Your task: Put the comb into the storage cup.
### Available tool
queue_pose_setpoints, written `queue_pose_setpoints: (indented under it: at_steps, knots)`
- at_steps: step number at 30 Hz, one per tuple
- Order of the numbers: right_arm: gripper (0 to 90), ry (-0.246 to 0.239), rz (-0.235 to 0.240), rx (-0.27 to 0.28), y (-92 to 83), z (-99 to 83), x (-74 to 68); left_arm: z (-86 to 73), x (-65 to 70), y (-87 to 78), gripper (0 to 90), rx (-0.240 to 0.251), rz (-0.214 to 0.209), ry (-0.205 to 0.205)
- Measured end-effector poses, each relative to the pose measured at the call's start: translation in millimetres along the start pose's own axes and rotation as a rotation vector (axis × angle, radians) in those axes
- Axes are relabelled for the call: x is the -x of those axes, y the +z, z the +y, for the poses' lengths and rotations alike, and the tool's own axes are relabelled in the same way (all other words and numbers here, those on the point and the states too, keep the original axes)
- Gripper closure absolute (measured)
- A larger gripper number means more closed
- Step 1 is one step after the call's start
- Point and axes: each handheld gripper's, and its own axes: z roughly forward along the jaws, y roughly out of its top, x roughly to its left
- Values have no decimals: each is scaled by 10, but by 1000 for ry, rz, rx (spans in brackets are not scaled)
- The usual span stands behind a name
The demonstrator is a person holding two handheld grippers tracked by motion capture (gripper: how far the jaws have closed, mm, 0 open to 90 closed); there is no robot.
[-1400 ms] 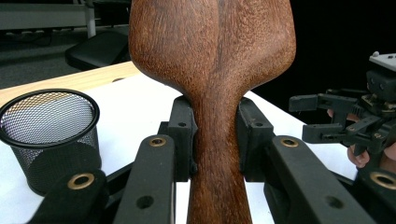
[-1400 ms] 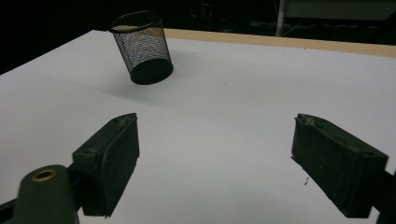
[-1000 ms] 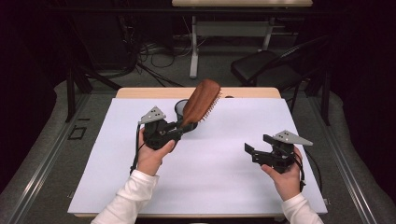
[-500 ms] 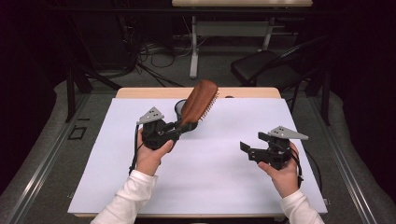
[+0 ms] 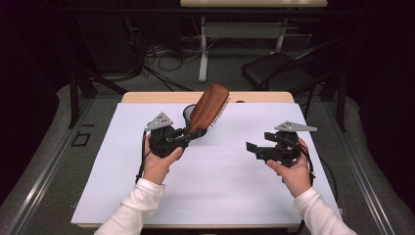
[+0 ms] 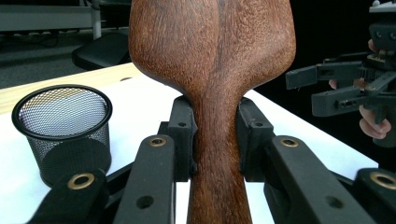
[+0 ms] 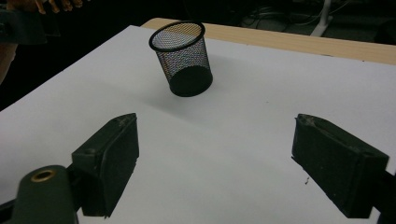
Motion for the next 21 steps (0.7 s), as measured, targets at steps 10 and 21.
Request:
queue_pose_setpoints:
  at_steps: [10, 21]
  knots:
    - [147, 1, 2, -70, 123, 218, -4, 78, -20, 66, 714, -53, 15, 19]
    - [147, 26, 19, -117, 226, 403, 0, 144, -38, 144, 714, -91, 23, 18]
